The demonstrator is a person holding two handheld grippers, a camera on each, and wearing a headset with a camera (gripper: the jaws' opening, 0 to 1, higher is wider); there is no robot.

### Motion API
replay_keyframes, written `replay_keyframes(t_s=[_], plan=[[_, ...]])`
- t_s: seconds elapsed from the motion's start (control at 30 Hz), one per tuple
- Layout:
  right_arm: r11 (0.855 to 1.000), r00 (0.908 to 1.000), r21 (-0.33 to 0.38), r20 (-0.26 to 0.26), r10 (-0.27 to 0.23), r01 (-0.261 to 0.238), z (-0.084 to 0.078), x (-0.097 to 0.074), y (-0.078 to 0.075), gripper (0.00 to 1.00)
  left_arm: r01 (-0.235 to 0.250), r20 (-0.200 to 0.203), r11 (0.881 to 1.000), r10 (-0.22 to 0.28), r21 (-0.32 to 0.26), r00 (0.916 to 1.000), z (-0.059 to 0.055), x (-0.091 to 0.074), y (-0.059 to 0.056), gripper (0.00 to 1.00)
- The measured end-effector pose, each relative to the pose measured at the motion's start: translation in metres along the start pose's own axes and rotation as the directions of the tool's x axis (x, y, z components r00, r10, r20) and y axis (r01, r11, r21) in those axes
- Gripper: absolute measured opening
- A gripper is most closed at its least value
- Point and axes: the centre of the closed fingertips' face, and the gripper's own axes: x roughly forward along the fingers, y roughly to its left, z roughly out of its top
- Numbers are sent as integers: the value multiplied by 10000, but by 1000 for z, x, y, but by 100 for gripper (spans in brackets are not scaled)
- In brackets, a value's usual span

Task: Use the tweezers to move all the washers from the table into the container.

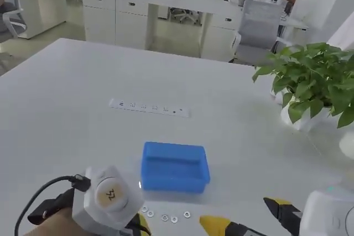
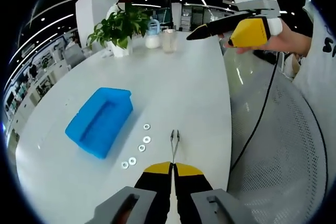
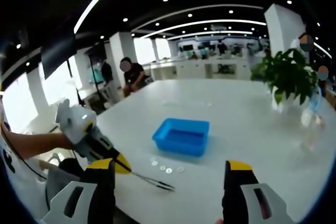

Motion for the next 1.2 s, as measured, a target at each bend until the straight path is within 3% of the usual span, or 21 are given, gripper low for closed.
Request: replay_keyframes(t_s=[0.17,0.3,0.63,0.77,0.8,0.9,1.0,1.1,1.2], plan=[[9989,9994,319,7,348,-348,-2,1,6,82,-324,288,9993,319,176,9991,14,-11,2,0],[9980,9985,318,-49,545,-543,-5,3,10,78,-534,792,9985,523,129,9955,27,-22,4,0],[9857,9824,239,-804,1683,-1669,-27,13,35,54,-500,915,9984,473,274,9947,34,-28,4,0],[9722,9649,-77,-1249,2311,-2339,-36,24,51,43,-413,941,9985,379,348,9948,33,-28,1,0],[9636,9552,-333,-1455,2578,-2651,-40,28,57,41,-394,909,9982,351,460,9952,32,-28,-1,0],[9528,9440,-867,-1884,2710,-2909,-46,39,65,33,-337,856,9973,281,651,9959,33,-28,-5,0],[9213,9224,-1598,-2211,3166,-3545,-48,51,76,23,-168,779,9965,105,815,9969,35,-28,-10,0],[8774,8960,-2458,-2845,3411,-4120,-57,69,81,21,-88,638,9896,-4,1435,9980,36,-28,-16,0],[8441,8607,-2622,-3525,3674,-4677,-71,80,86,19,38,450,9875,-110,1574,9989,37,-29,-20,0]])
